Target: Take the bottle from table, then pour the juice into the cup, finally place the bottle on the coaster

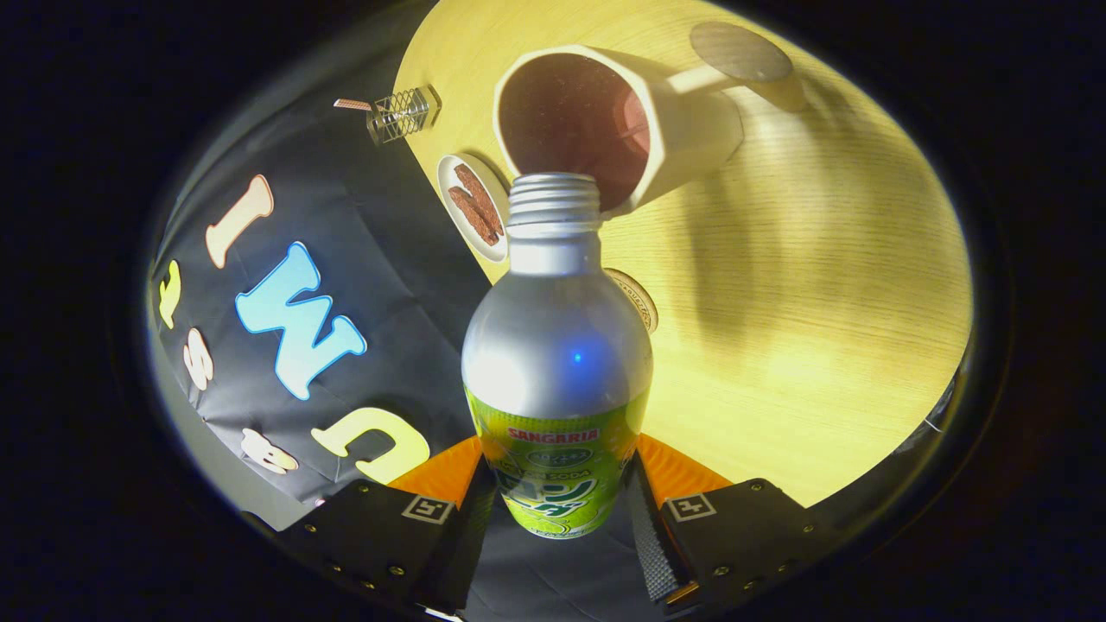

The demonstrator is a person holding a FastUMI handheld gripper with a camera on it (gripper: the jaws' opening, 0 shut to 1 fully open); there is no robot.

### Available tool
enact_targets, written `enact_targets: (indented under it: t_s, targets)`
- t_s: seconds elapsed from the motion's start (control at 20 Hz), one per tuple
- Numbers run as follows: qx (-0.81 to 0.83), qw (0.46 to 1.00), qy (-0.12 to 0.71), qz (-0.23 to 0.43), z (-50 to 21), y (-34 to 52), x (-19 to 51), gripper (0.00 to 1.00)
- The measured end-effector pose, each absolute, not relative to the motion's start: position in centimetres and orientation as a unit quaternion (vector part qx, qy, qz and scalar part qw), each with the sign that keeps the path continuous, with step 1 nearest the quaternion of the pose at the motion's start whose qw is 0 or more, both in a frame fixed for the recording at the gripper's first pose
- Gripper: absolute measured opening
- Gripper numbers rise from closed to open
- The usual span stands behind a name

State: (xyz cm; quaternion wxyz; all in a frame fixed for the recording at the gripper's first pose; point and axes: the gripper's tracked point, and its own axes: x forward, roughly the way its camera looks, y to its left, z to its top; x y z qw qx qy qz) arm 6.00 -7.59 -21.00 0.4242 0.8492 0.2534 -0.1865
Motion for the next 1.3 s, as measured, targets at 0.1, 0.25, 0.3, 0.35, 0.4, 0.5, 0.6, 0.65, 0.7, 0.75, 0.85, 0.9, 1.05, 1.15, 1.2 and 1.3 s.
enact_targets:
  t_s: [0.1,0.25,0.3,0.35,0.4,0.5,0.6,0.65,0.7,0.75,0.85,0.9,1.05,1.15,1.2,1.3]
  targets:
    - [0.850,0.423,0.251,-0.188,-21.0,-7.9,5.9,0.74]
    - [0.851,0.422,0.249,-0.189,-21.0,-7.9,5.9,0.74]
    - [0.851,0.422,0.249,-0.190,-21.2,-7.9,5.9,0.74]
    - [0.850,0.423,0.248,-0.192,-21.2,-8.0,5.9,0.74]
    - [0.850,0.424,0.246,-0.195,-21.3,-8.0,6.0,0.74]
    - [0.844,0.433,0.246,-0.201,-21.6,-8.2,6.1,0.74]
    - [0.829,0.453,0.254,-0.208,-22.4,-7.9,6.0,0.74]
    - [0.820,0.465,0.258,-0.213,-22.7,-7.8,5.6,0.74]
    - [0.809,0.479,0.261,-0.219,-23.2,-7.8,5.4,0.74]
    - [0.797,0.492,0.268,-0.225,-23.7,-7.7,5.2,0.74]
    - [0.772,0.520,0.278,-0.238,-24.5,-7.7,4.7,0.74]
    - [0.759,0.535,0.281,-0.243,-25.0,-7.8,4.5,0.74]
    - [0.722,0.573,0.290,-0.257,-25.9,-8.1,4.1,0.74]
    - [0.694,0.604,0.292,-0.262,-26.1,-8.6,4.1,0.74]
    - [0.677,0.621,0.294,-0.265,-26.4,-8.6,4.0,0.74]
    - [0.641,0.653,0.298,-0.272,-26.8,-8.9,3.9,0.74]
